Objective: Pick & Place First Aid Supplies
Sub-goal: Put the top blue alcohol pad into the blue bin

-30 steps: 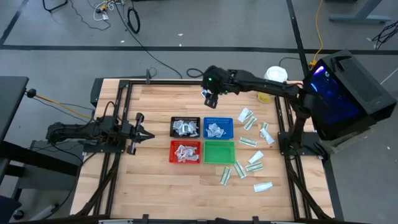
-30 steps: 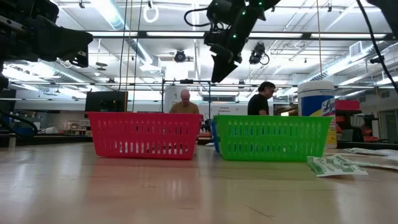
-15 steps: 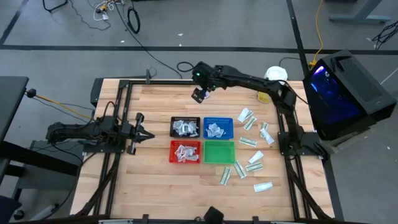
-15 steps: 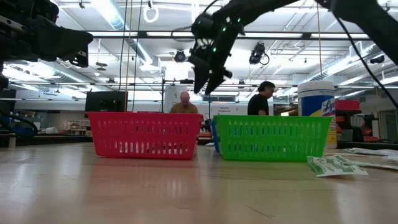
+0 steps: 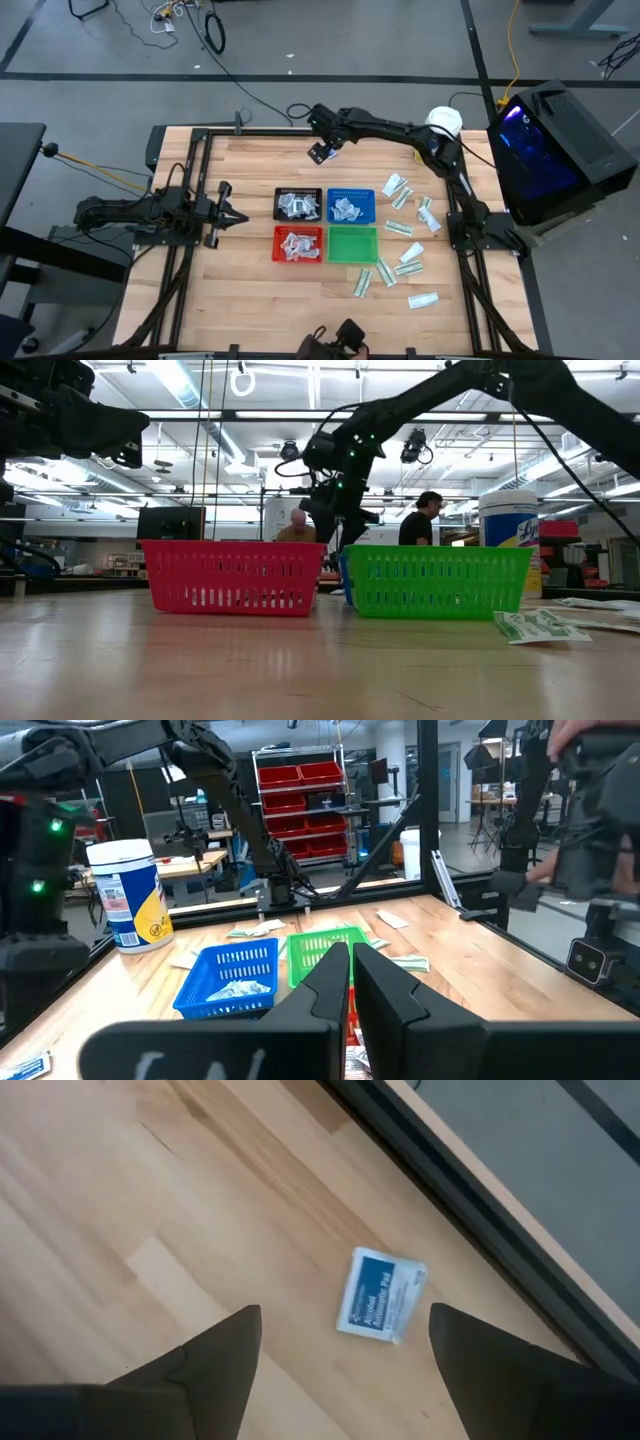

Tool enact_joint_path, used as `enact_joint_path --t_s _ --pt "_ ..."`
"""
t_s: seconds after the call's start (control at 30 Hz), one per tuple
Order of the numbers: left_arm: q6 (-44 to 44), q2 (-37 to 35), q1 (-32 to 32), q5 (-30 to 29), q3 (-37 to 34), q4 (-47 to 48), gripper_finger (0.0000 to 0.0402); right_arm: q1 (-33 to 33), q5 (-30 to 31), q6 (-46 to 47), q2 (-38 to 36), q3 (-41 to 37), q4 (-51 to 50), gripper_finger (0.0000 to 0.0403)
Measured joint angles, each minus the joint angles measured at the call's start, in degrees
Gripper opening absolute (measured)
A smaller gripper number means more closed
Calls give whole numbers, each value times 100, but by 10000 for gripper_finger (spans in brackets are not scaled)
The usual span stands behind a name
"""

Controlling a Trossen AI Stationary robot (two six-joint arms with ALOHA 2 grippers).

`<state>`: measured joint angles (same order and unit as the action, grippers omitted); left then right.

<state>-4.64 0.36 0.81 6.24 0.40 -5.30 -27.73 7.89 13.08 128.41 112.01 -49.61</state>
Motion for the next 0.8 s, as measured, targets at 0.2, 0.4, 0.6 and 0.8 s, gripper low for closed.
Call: enact_joint_path --t_s 0.2,0.4,0.6,0.8 --pt "0 0 0 0 0 0 25 -194 -212 -330 242 0 196 293" --pt "0 0 0 0 -2 0 25 -267 -373 -343 359 0 289 293" --pt "0 0 0 0 -1 0 25 -396 -750 -693 347 0 170 293" --pt "0 0 -2 0 -2 0 25 -486 -1037 -2992 287 0 -161 293"
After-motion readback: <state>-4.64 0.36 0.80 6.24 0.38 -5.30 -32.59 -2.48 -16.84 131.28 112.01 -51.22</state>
